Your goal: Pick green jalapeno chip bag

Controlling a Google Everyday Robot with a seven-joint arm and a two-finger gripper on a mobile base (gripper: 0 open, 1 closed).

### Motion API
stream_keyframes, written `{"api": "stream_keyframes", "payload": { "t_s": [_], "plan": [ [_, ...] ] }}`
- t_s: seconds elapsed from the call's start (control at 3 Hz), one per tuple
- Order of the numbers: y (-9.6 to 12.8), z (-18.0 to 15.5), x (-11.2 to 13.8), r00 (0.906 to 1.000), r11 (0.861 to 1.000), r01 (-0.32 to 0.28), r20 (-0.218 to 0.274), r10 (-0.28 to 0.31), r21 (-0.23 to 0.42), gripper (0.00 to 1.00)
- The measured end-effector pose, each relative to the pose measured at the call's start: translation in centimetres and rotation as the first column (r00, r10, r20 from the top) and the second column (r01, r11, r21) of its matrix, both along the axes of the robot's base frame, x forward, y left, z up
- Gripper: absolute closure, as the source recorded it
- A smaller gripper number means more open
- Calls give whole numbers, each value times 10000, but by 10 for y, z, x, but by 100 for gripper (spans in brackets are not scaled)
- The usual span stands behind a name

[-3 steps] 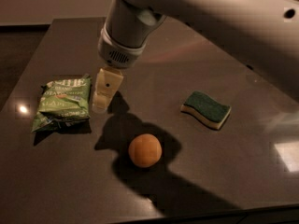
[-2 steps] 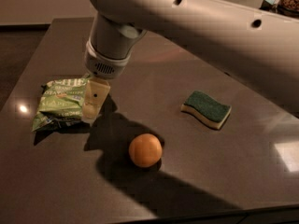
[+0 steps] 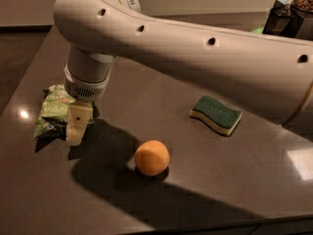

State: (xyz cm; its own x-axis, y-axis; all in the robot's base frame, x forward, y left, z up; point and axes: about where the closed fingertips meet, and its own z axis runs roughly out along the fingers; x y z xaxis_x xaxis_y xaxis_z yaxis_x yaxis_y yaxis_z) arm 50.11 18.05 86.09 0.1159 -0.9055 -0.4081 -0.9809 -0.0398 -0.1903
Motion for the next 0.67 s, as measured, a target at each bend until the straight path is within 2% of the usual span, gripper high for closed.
{"api": "stream_keyframes", "payload": {
  "t_s": [0.33,0.67],
  "plan": [
    [13,-8,1,9999,9998,-156,28,156,-119,16],
    [18,-12,6,9998,9995,-211,-20,211,-229,39]
  ]
}}
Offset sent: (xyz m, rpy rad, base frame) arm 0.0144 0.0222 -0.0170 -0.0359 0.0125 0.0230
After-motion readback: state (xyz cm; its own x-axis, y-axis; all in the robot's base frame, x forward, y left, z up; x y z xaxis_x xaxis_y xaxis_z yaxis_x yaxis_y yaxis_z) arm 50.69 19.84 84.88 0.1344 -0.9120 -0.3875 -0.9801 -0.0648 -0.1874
